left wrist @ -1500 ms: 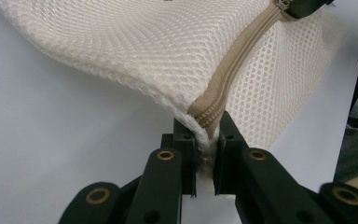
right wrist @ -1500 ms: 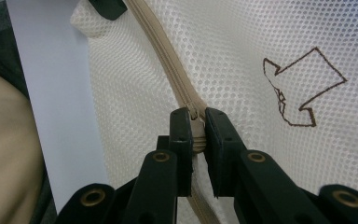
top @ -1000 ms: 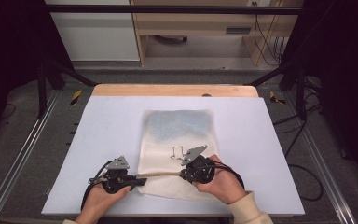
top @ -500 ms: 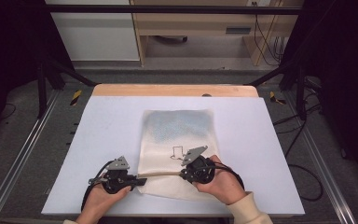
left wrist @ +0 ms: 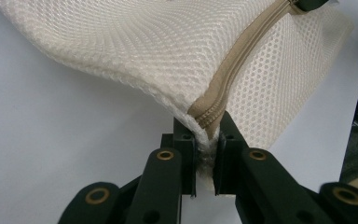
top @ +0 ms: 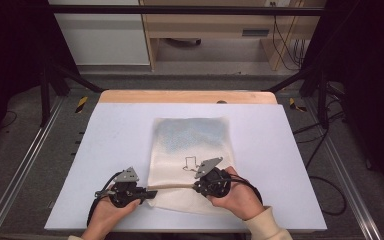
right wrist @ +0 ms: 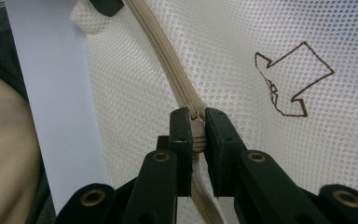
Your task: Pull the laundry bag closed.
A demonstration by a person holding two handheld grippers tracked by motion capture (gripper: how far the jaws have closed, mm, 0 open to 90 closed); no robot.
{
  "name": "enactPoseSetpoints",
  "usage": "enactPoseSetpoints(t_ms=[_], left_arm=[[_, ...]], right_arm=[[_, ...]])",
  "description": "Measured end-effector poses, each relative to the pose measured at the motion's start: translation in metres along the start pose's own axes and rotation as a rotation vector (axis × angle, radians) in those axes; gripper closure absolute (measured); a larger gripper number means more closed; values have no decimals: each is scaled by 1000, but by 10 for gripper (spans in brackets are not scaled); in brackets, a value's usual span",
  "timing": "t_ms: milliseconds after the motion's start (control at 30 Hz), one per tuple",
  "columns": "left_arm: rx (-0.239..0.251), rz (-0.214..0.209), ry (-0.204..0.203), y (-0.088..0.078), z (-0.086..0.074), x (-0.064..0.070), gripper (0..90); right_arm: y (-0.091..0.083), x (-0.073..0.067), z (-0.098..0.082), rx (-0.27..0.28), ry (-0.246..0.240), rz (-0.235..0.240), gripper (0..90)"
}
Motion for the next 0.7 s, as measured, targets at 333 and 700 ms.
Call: enactPoseSetpoints(t_ms=[333,700], left_arm=[[2,4,2,0,0,0,819],[10,16,10,-1,1,2,820]], right_arm=[[-1,0,0,5,1,-1,817],[-2,0,0,5,-4,-8,817]])
Point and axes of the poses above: each handheld gripper's, and its own axes: y roughly forward along the jaws, z roughly out of its top, x roughly to its right, the point moved 1 cm from there along y, roughly forward along the jaws, and after that the axes turned 4 degrees about -x, right-handed, at the moved point
